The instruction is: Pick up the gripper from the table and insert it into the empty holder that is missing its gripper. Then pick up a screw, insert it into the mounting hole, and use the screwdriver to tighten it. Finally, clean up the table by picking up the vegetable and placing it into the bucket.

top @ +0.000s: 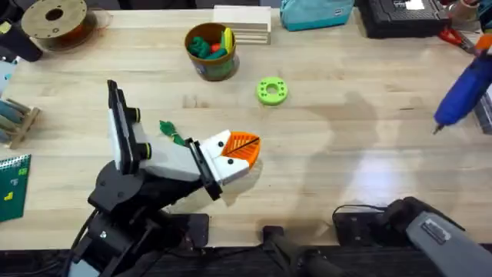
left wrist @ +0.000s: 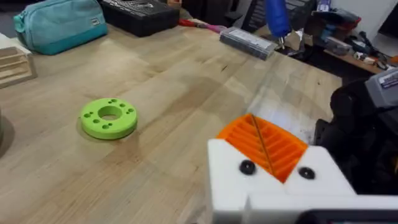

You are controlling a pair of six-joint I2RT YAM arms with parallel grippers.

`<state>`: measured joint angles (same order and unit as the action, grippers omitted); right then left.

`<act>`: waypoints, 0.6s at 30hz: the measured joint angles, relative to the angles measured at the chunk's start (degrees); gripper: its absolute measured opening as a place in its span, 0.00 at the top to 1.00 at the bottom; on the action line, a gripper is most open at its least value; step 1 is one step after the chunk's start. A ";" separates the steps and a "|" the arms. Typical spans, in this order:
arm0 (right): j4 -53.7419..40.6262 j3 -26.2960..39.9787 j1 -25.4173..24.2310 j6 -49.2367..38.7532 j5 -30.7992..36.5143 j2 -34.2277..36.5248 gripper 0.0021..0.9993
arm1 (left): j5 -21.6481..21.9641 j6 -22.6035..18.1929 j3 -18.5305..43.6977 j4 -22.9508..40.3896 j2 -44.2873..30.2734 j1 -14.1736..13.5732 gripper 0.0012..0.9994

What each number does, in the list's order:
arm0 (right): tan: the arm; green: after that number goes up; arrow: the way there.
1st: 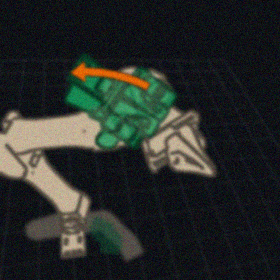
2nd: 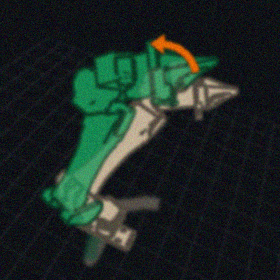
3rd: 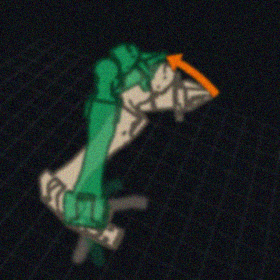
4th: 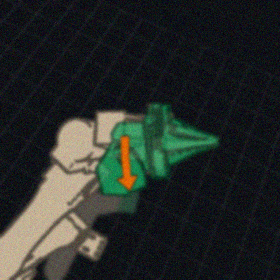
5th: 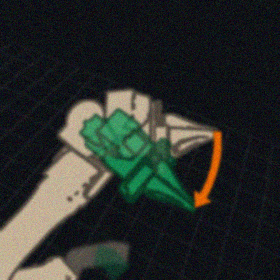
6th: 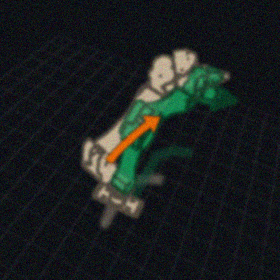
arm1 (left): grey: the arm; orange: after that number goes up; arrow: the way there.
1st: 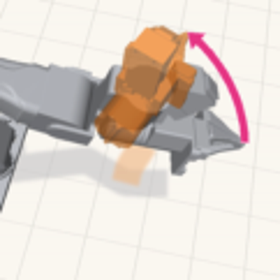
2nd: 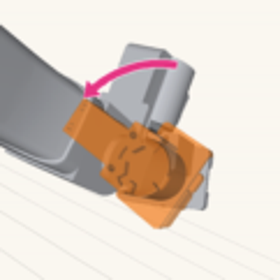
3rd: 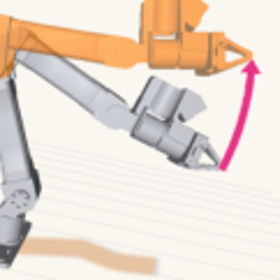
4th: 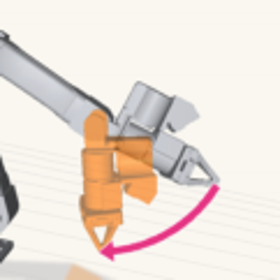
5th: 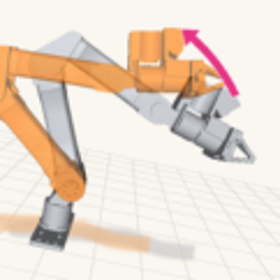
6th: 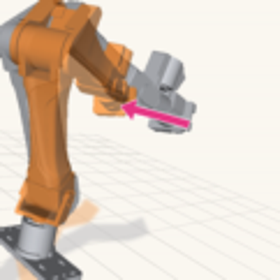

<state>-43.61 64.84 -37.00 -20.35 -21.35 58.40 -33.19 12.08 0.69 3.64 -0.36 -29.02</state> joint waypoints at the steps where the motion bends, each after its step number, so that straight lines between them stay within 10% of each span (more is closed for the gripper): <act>1: 0.66 -0.05 0.78 1.02 -1.05 -1.85 0.97 | -0.02 0.00 0.00 0.01 0.00 0.00 0.99; 18: 45.64 -25.31 33.06 25.42 -8.55 -23.53 0.97 | -0.02 -0.02 0.00 0.00 0.00 0.00 0.99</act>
<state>2.03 39.53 -3.94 5.07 -29.91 34.87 -33.21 12.06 0.69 3.64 -0.36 -29.02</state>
